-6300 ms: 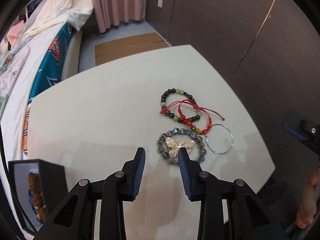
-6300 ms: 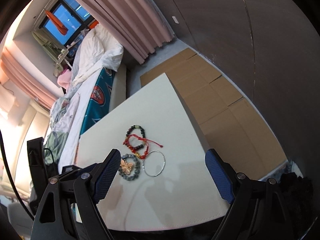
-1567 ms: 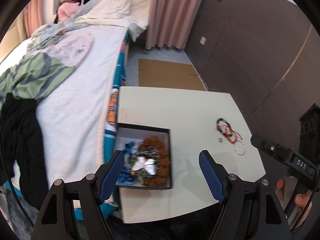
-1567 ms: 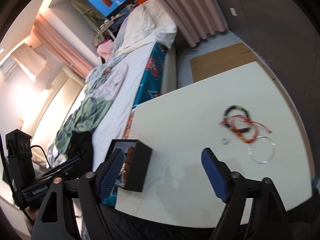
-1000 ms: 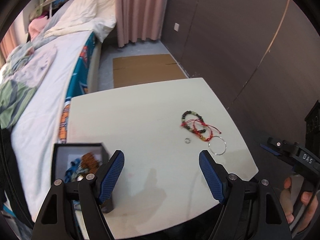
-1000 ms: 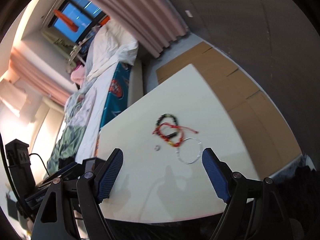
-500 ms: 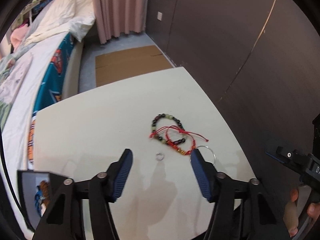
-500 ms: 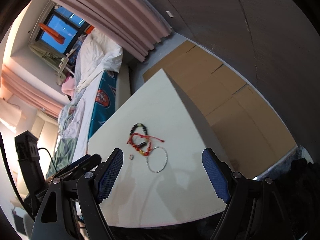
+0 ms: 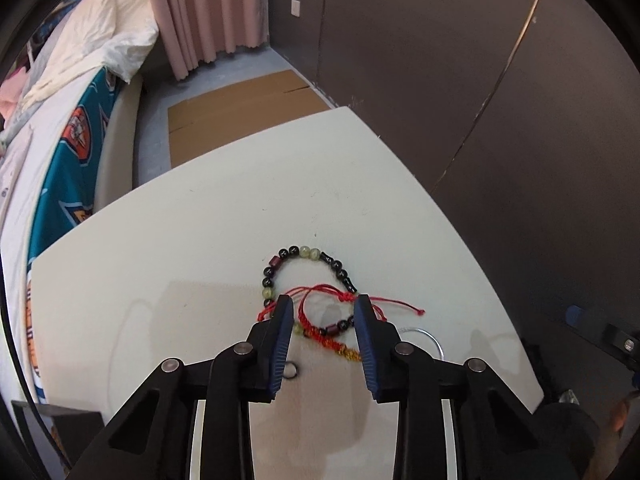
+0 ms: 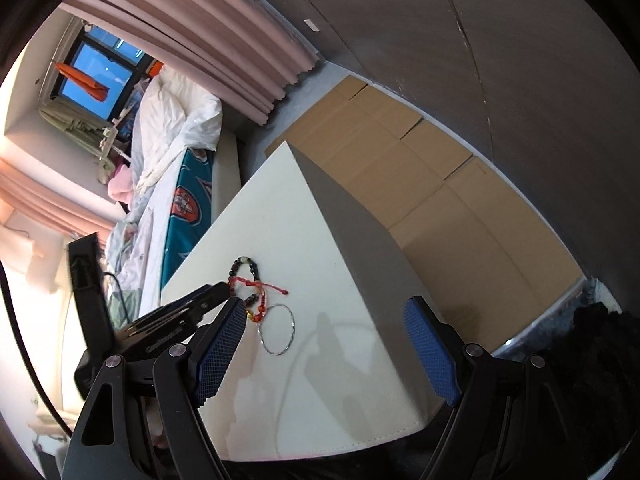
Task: Organize jewelry
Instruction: 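Grasp and lift the red string bracelet with left while right grasps the silver hoop earring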
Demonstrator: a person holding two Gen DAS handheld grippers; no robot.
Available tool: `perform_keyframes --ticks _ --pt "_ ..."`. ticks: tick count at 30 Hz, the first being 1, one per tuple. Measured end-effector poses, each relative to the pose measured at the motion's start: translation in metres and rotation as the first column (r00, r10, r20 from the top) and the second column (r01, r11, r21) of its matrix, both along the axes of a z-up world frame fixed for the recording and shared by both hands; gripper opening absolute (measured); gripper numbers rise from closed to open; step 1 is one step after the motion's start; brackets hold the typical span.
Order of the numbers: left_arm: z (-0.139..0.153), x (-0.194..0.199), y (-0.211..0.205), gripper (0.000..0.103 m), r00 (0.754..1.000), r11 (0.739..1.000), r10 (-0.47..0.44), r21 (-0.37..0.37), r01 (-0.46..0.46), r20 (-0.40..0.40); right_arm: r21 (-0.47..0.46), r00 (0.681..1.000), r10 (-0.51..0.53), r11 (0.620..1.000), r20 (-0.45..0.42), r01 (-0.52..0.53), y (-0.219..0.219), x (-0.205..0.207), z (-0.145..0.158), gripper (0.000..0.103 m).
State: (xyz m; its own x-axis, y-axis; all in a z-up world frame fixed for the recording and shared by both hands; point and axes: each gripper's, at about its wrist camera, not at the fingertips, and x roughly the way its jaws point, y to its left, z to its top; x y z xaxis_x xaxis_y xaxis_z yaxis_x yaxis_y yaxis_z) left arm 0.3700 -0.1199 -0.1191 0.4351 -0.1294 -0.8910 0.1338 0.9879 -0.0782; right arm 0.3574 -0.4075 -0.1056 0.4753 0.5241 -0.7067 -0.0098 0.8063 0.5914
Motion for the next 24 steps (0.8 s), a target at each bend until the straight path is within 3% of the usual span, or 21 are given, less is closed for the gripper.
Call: perform_keyframes --ticks 3,5,6,8,16,24 --pt "-0.007 0.004 -0.002 0.031 1.000 1.000 -0.009 0.008 0.009 -0.011 -0.007 1.000 0.009 1.000 0.001 -0.009 0.004 0.001 0.001 0.082" --pt "-0.015 0.006 -0.002 0.005 0.999 1.000 -0.018 0.013 0.018 -0.037 -0.013 1.000 0.019 1.000 -0.006 -0.019 0.007 0.002 -0.001 0.082" --pt "-0.015 0.005 -0.002 0.001 0.999 1.000 -0.012 0.018 0.013 -0.039 -0.017 1.000 0.025 1.000 -0.008 -0.025 0.009 0.003 -0.001 0.082" --pt "-0.009 -0.001 0.007 0.000 1.000 1.000 0.027 0.012 -0.027 -0.008 -0.029 0.999 0.036 0.999 -0.013 -0.037 0.014 0.005 -0.002 0.082" --pt "0.020 -0.021 0.025 0.000 0.998 0.998 0.037 -0.043 -0.035 0.048 -0.087 0.996 0.089 0.992 -0.030 -0.091 0.037 0.010 -0.008 0.081" --pt "0.042 -0.042 0.046 0.000 0.995 0.996 0.058 -0.079 -0.051 0.086 -0.242 0.984 0.168 0.954 -0.059 -0.178 0.076 0.012 -0.018 0.081"
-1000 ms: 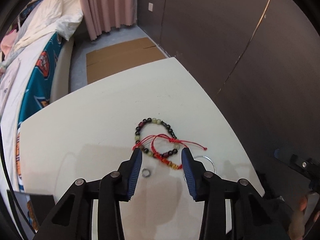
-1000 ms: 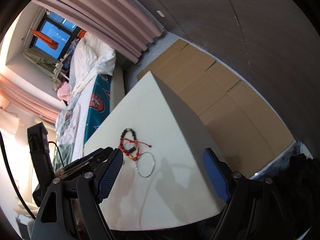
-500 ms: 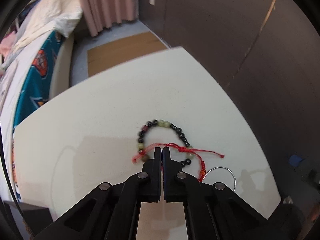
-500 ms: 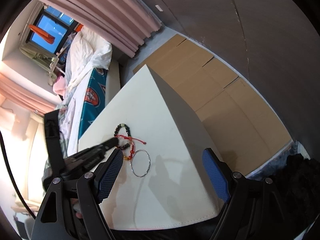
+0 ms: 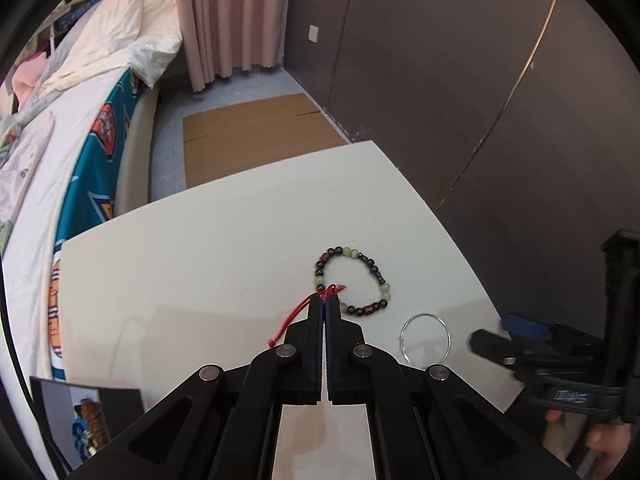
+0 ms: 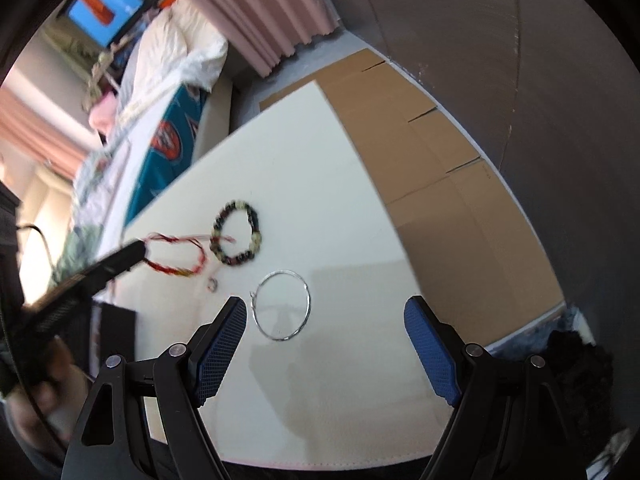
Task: Organize jewelry
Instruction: 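Grasp and lift the red string bracelet with left while right grasps the silver hoop earring, then drop the red bracelet into the box with left while right carries the hoop toward it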
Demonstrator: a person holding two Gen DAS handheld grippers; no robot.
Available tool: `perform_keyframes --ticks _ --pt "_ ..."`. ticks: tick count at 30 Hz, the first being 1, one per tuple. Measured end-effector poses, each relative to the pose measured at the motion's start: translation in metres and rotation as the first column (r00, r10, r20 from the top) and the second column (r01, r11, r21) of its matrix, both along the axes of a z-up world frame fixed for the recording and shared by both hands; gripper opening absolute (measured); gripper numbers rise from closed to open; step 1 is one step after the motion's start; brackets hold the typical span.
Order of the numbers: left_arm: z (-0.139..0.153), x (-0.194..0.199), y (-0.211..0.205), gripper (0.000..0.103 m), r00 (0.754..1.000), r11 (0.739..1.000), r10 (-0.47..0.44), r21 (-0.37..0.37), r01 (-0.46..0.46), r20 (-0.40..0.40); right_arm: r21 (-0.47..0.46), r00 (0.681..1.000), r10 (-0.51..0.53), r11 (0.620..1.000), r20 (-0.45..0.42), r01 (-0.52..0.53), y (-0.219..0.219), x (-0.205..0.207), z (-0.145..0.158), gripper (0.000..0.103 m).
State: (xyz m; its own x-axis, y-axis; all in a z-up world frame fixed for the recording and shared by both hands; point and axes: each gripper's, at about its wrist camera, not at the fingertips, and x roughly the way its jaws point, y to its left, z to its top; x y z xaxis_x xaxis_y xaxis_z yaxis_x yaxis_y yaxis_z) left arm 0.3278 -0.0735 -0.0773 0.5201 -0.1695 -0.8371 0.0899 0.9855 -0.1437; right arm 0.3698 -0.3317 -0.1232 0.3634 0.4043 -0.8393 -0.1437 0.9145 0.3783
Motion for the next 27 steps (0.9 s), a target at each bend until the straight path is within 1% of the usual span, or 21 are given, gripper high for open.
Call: perform_keyframes --ticks 4,9,14,16,18,20,22,23,24,27 --pt "0.009 -0.012 0.012 0.000 1.000 1.000 0.010 -0.012 -0.010 0.018 -0.083 0.999 0.037 0.996 -0.004 -0.037 0.018 0.001 -0.006 0.081" --pt "0.017 -0.025 0.027 0.000 0.999 0.999 0.031 -0.024 -0.030 0.033 -0.203 0.997 0.072 0.977 0.023 -0.066 0.038 0.001 -0.008 0.082" --pt "0.022 -0.039 0.044 0.000 0.998 0.998 0.053 -0.034 -0.052 0.046 -0.269 0.995 0.095 0.959 0.030 -0.084 0.053 -0.002 -0.008 0.081" --pt "0.024 -0.043 0.049 0.000 0.997 0.998 0.059 -0.035 -0.057 0.049 -0.323 0.992 0.123 0.941 0.034 -0.105 0.063 -0.006 -0.011 0.082" --pt "0.026 -0.048 0.053 0.000 0.996 0.997 0.064 -0.037 -0.062 0.054 -0.395 0.988 0.149 0.911 0.045 -0.120 0.073 -0.008 -0.013 0.082" --pt "0.027 -0.052 0.055 0.000 0.996 0.997 0.071 -0.040 -0.068 0.057 -0.425 0.984 0.172 0.896 0.054 -0.133 0.081 -0.010 -0.015 0.081" --pt "0.029 -0.058 0.060 0.000 0.995 0.996 0.078 -0.045 -0.076 0.061 -0.414 0.981 0.185 0.899 0.057 -0.146 0.081 -0.009 -0.013 0.076" --pt "0.030 -0.060 0.061 0.000 0.995 0.996 0.081 -0.048 -0.078 0.062 -0.408 0.980 0.191 0.900 0.057 -0.152 0.079 -0.009 -0.011 0.065" --pt "0.031 -0.063 0.063 0.000 0.994 0.995 0.084 -0.050 -0.081 0.064 -0.403 0.979 0.196 0.902 0.062 -0.155 0.078 -0.011 -0.009 0.050" --pt "0.036 -0.069 0.068 0.000 0.993 0.995 0.087 -0.053 -0.083 0.074 -0.387 0.979 0.196 0.908 0.055 -0.160 0.075 -0.014 -0.005 0.050"
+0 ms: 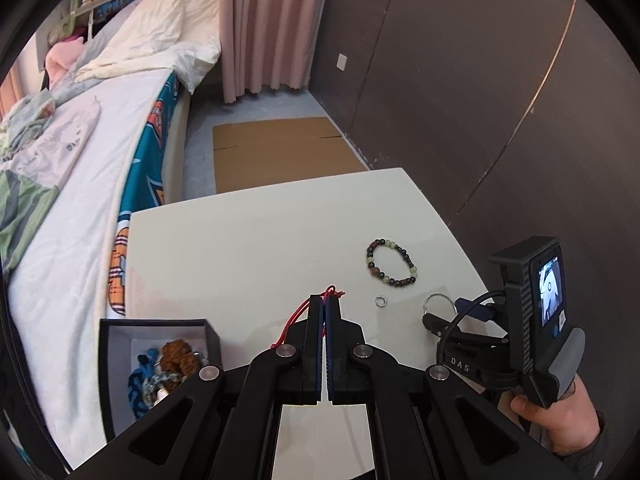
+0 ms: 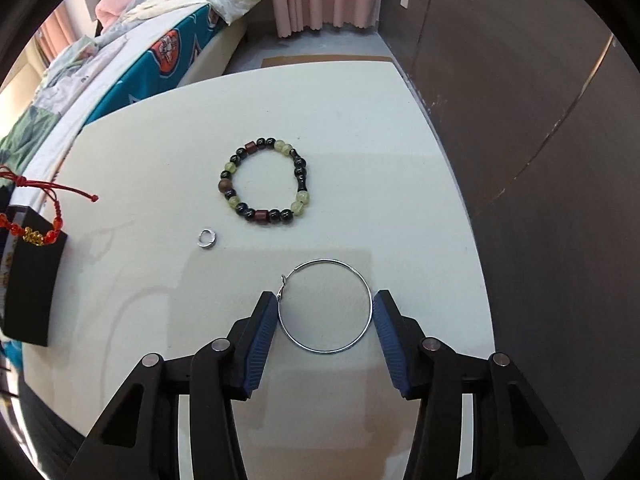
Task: Organize jewelry
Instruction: 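Drop the red bracelet into the box with left while right carries the hoop toward it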
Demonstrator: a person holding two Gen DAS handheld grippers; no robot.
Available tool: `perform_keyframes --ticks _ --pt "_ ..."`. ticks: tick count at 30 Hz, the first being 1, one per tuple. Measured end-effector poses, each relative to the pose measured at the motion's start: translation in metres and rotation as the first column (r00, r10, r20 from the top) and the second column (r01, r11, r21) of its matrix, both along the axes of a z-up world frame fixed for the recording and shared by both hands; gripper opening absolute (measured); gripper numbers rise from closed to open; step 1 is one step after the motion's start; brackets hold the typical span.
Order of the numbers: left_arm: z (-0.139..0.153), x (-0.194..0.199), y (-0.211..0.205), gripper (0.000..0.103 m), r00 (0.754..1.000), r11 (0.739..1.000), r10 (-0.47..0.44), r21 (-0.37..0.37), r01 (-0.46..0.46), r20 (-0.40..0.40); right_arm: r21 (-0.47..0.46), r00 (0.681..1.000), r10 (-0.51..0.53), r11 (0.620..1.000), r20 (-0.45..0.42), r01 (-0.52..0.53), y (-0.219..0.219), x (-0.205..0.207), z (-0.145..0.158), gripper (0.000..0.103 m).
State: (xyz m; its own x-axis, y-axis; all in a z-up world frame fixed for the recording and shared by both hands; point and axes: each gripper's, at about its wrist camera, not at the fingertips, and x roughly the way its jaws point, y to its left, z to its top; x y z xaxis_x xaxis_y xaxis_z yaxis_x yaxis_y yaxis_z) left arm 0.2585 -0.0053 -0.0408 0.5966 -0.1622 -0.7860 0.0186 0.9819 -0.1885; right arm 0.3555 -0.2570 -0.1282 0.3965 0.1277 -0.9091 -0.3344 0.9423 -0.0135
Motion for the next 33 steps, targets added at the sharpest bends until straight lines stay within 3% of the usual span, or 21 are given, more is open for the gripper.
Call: perform_keyframes --ticks 8,17,28,30,32,33 --pt "0.018 -0.022 0.017 0.000 0.999 1.000 0.024 -0.010 -0.023 0.043 0.156 0.999 -0.026 0.988 0.044 0.019 -0.009 -0.015 0.037 0.050" --pt "0.033 -0.050 0.048 0.000 0.993 0.996 0.087 -0.016 -0.086 0.078 0.278 0.994 0.012 0.960 0.109 -0.042 0.003 -0.037 0.073 0.050" --pt "0.023 -0.067 0.087 0.002 0.982 0.982 0.184 -0.052 -0.181 0.044 0.285 0.987 0.082 0.951 0.141 -0.120 0.050 -0.050 0.080 0.050" --pt "0.018 -0.065 0.094 0.014 0.982 0.980 0.189 -0.068 -0.189 0.003 0.290 0.984 0.098 0.947 0.149 -0.138 0.054 -0.054 0.081 0.050" --pt "0.018 -0.069 0.100 0.054 0.978 0.975 0.208 -0.080 -0.206 0.010 0.301 0.981 0.111 0.941 0.157 -0.155 0.060 -0.057 0.084 0.050" --pt "0.020 -0.073 0.102 0.063 0.974 0.972 0.223 -0.081 -0.220 0.031 0.306 0.980 0.116 0.938 0.161 -0.161 0.062 -0.059 0.084 0.050"
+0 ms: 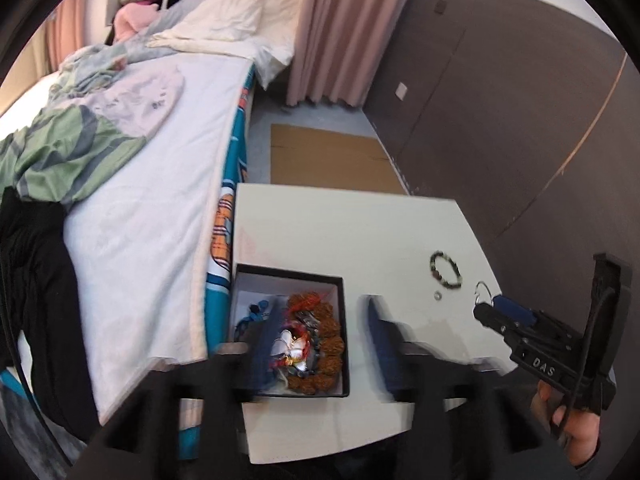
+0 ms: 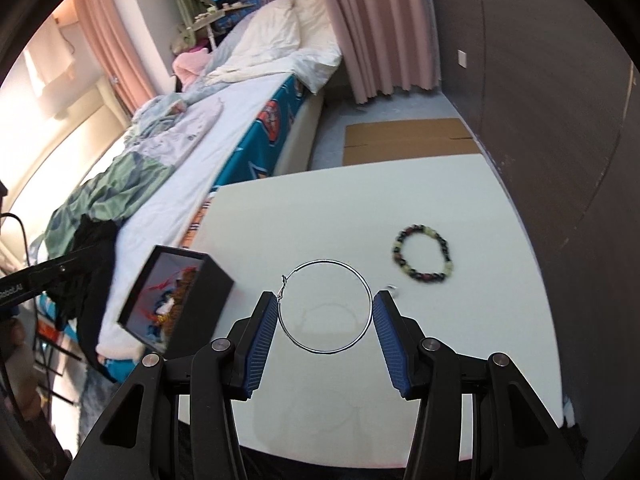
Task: Organize jewelry
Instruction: 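Drop the red bracelet into the box with left while right carries the hoop toward it, then lower the silver hoop over the box and open the right gripper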
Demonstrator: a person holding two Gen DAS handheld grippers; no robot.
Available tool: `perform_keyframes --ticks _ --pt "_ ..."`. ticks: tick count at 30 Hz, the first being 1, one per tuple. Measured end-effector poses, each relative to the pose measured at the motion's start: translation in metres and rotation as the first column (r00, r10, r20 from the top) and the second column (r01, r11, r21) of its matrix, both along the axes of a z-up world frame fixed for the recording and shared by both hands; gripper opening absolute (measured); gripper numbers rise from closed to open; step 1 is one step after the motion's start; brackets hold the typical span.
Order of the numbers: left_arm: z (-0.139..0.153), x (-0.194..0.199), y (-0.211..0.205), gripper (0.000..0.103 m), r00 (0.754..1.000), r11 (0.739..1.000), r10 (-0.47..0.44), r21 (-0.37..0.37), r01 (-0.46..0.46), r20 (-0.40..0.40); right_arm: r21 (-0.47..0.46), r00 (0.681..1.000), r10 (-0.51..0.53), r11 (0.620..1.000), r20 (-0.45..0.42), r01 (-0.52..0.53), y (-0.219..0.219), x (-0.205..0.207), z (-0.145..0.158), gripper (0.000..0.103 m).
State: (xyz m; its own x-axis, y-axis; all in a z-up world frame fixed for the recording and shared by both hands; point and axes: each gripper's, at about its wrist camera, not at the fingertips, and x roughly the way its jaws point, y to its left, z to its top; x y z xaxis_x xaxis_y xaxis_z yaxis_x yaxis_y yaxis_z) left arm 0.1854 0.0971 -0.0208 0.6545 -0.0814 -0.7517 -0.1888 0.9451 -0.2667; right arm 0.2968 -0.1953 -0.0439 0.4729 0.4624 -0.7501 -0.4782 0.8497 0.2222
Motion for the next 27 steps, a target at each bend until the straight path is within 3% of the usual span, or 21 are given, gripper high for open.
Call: perform_keyframes --ticks 1,2,11,18,27 --pt "0.002 -0.004 0.003 0.073 1.000 1.000 0.012 0.006 -0.012 0.020 0.007 1.000 0.006 1.000 0.002 -0.006 0.003 -0.001 0.001 0.050" --pt "0.003 -0.006 0.005 0.074 0.999 1.000 0.020 0.009 -0.020 0.032 0.015 1.000 0.012 1.000 0.005 -0.012 0.005 -0.002 0.003 0.050" --pt "0.000 -0.017 0.032 0.074 0.998 0.998 0.067 0.005 -0.067 0.009 0.121 0.996 0.084 0.989 0.024 -0.086 0.035 -0.013 0.013 0.050" --pt "0.003 -0.028 0.046 0.074 0.995 0.995 0.099 0.011 -0.099 0.009 0.234 0.983 0.183 0.956 -0.005 -0.177 0.075 -0.018 0.017 0.050" --pt "0.024 -0.049 0.070 0.074 0.989 0.989 0.140 0.041 -0.142 0.037 0.251 0.959 0.282 0.930 -0.017 -0.269 0.129 -0.015 0.028 0.052"
